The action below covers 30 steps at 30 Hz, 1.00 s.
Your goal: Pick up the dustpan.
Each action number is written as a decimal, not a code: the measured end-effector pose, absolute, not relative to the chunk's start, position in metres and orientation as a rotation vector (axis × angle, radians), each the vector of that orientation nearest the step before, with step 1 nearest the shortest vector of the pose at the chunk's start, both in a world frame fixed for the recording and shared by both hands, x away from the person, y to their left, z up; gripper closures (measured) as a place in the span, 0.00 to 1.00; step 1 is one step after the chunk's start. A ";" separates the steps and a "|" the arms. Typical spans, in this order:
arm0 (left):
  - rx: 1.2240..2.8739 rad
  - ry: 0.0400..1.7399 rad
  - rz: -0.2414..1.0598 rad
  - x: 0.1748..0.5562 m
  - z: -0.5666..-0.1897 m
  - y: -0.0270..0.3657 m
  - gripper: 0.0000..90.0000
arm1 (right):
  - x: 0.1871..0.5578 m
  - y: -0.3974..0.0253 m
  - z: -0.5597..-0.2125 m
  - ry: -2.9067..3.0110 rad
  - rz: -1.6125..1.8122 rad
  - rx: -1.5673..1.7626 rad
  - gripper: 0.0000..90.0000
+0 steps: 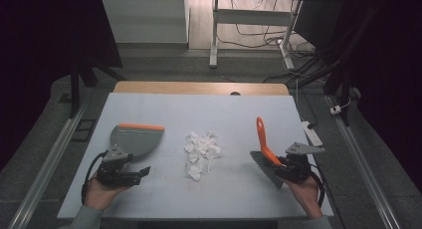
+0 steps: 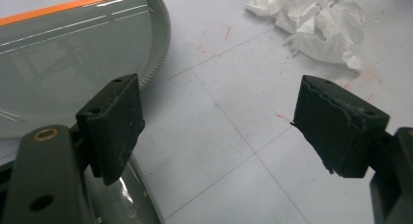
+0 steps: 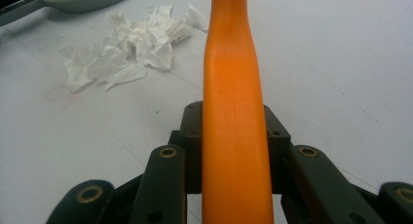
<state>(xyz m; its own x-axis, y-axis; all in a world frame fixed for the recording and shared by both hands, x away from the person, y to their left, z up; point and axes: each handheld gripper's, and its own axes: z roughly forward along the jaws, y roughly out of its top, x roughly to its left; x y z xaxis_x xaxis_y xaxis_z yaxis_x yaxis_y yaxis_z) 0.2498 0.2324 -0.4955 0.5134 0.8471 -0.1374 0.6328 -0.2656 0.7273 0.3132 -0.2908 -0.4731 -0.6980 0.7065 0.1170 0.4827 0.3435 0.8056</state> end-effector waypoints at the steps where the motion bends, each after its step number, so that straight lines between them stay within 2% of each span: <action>1: 2.000 1.207 0.358 0.250 -0.496 0.233 0.22 | 0.313 -0.291 -0.473 2.355 1.281 1.069 0.78; 26: 2.005 1.204 0.370 0.249 -0.493 0.234 0.22 | 0.312 -0.289 -0.471 2.351 1.279 1.047 0.78; 30: 2.023 1.179 0.394 0.247 -0.482 0.234 0.22 | 0.311 -0.289 -0.470 2.347 1.284 1.049 0.78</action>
<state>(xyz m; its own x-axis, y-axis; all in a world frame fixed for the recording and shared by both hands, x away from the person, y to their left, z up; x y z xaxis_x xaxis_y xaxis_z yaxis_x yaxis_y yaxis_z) 0.2469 0.2338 -0.4820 0.5284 0.8430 -0.1011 0.6125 -0.2959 0.7330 0.3114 -0.2895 -0.4700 -0.7025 0.7040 0.1044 0.4677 0.3462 0.8133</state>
